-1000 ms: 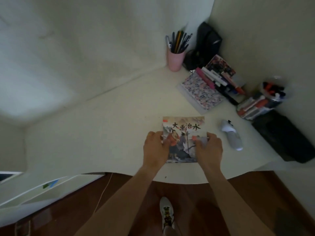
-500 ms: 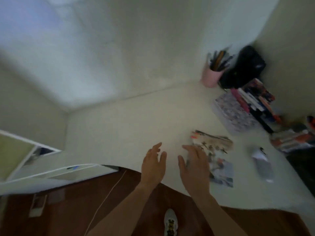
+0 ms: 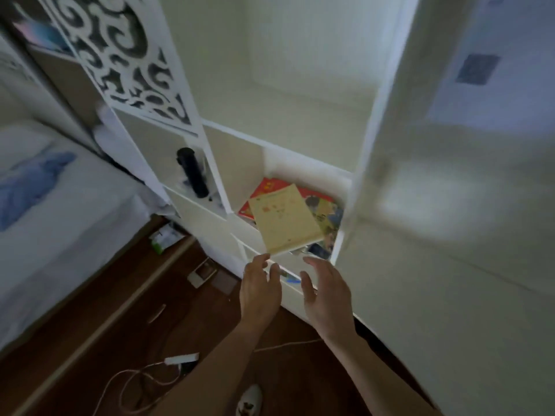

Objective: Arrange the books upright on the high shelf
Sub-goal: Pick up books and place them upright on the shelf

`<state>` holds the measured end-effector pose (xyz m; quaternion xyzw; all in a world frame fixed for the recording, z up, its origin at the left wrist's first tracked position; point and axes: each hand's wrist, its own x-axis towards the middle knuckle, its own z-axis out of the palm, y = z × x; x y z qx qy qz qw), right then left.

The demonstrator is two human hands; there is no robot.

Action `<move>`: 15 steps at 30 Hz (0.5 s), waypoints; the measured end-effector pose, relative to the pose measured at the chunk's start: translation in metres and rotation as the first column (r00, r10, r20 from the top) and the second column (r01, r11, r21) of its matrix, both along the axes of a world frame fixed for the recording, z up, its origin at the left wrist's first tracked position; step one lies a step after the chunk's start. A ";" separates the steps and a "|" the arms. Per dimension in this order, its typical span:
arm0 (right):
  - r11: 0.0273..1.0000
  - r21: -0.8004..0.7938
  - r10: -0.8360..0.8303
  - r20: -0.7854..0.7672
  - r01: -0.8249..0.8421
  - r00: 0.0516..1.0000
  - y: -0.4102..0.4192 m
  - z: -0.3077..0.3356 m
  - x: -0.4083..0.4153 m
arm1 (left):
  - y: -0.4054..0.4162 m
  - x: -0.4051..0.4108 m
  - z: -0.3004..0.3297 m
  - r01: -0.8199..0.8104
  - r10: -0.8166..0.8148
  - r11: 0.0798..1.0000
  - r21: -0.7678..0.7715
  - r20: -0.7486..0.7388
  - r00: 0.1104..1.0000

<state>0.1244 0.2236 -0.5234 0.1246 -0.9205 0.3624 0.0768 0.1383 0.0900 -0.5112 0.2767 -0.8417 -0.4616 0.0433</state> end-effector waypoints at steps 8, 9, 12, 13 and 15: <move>0.963 0.176 -0.232 0.166 0.203 0.958 -0.092 -0.034 -0.120 | -0.082 -0.111 -0.068 -0.178 0.053 0.851 0.493 0.256 0.965; 0.952 0.218 -0.255 0.188 0.213 0.948 -0.095 -0.040 -0.132 | -0.086 -0.121 -0.075 -0.171 0.034 0.841 0.513 0.265 0.964; 0.928 0.321 -0.308 0.376 0.190 0.874 -0.101 -0.049 -0.160 | -0.097 -0.136 -0.077 -0.075 -0.060 0.851 0.519 0.240 0.969; 0.913 0.368 -0.324 0.392 0.176 0.861 -0.103 -0.053 -0.166 | -0.099 -0.138 -0.079 -0.029 -0.094 0.884 0.467 0.238 0.967; 0.879 0.457 -0.302 0.312 0.136 0.901 -0.110 -0.058 -0.172 | -0.101 -0.141 -0.084 0.009 -0.104 0.923 0.386 0.228 0.968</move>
